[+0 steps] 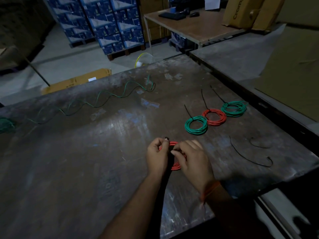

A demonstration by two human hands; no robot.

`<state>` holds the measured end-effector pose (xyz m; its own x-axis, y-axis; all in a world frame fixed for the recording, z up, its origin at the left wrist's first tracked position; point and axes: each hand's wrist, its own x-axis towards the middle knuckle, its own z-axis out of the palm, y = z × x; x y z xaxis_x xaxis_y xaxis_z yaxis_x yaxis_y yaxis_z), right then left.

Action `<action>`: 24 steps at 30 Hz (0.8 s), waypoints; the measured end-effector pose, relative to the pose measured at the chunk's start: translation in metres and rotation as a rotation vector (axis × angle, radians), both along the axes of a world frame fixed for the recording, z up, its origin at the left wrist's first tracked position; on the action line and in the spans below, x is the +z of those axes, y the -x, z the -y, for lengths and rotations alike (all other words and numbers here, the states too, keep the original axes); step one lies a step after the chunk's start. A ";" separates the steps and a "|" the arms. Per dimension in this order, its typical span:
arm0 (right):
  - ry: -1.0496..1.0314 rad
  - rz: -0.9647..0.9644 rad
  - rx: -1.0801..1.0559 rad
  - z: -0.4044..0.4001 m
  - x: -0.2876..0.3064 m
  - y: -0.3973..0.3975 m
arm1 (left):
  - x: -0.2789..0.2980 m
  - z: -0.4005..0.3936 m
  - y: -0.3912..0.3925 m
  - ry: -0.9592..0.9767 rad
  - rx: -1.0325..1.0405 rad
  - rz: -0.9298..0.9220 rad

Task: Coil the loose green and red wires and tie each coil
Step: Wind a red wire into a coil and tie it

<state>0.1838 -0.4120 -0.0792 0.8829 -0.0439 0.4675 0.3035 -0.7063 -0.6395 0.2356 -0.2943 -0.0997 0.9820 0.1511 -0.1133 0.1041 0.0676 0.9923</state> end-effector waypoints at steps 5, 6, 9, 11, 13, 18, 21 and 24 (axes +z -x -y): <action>-0.136 -0.132 -0.023 -0.003 -0.001 -0.006 | -0.004 0.000 0.000 0.031 -0.027 -0.016; -0.153 -0.149 -0.027 -0.005 -0.002 -0.006 | -0.004 -0.001 0.000 0.037 -0.030 -0.013; -0.223 -0.172 -0.035 -0.008 0.001 -0.003 | -0.003 -0.001 0.001 0.058 -0.032 -0.011; -0.258 -0.191 -0.040 -0.008 0.002 -0.001 | -0.002 0.000 0.002 0.077 -0.020 -0.007; -0.277 -0.213 -0.046 -0.009 0.003 0.002 | -0.001 0.002 0.003 0.110 -0.003 0.000; -0.384 -0.192 -0.034 -0.012 0.005 0.007 | 0.000 0.003 0.003 0.142 -0.006 0.015; -0.453 -0.200 -0.017 -0.012 0.004 0.011 | -0.003 0.001 0.003 0.108 -0.012 0.012; -0.489 -0.194 -0.016 -0.013 0.004 0.013 | -0.003 0.001 0.003 0.090 -0.017 0.029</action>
<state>0.1709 -0.3986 -0.0748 0.9487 -0.2300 0.2169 0.1384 -0.3145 -0.9391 0.2324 -0.2950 -0.1028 0.9874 0.1245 -0.0973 0.0774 0.1554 0.9848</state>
